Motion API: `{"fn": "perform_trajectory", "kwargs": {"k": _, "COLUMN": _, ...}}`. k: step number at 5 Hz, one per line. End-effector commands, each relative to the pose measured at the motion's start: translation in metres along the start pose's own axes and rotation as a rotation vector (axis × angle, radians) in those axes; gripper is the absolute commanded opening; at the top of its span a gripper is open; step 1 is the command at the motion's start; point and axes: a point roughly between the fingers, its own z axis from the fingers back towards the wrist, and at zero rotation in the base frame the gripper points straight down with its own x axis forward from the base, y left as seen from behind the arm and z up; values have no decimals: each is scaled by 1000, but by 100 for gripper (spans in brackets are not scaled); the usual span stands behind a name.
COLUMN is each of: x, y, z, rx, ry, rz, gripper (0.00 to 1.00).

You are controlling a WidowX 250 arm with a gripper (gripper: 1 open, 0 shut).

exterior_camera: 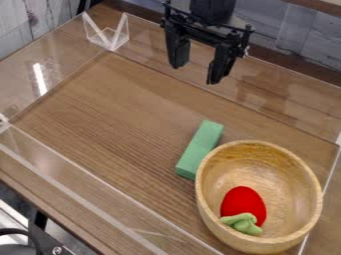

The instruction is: Move the red fruit to the left

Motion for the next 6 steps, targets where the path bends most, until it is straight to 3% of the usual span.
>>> {"fn": "perform_trajectory", "kwargs": {"k": 1, "x": -5, "y": -4, "z": -9, "rx": -3, "ry": 32, "rz": -118, "gripper": 100}}
{"fn": "perform_trajectory", "kwargs": {"k": 2, "x": -25, "y": -25, "z": -17, "rx": -10, "ry": 52, "rz": -313, "gripper": 100}}
{"fn": "perform_trajectory", "kwargs": {"k": 4, "x": -57, "y": -80, "z": -31, "rx": -4, "ry": 14, "rz": -665, "gripper": 100}}
{"fn": "perform_trajectory", "kwargs": {"k": 6, "x": -69, "y": -124, "z": -48, "rx": -7, "ry": -46, "rz": -823, "gripper": 100}}
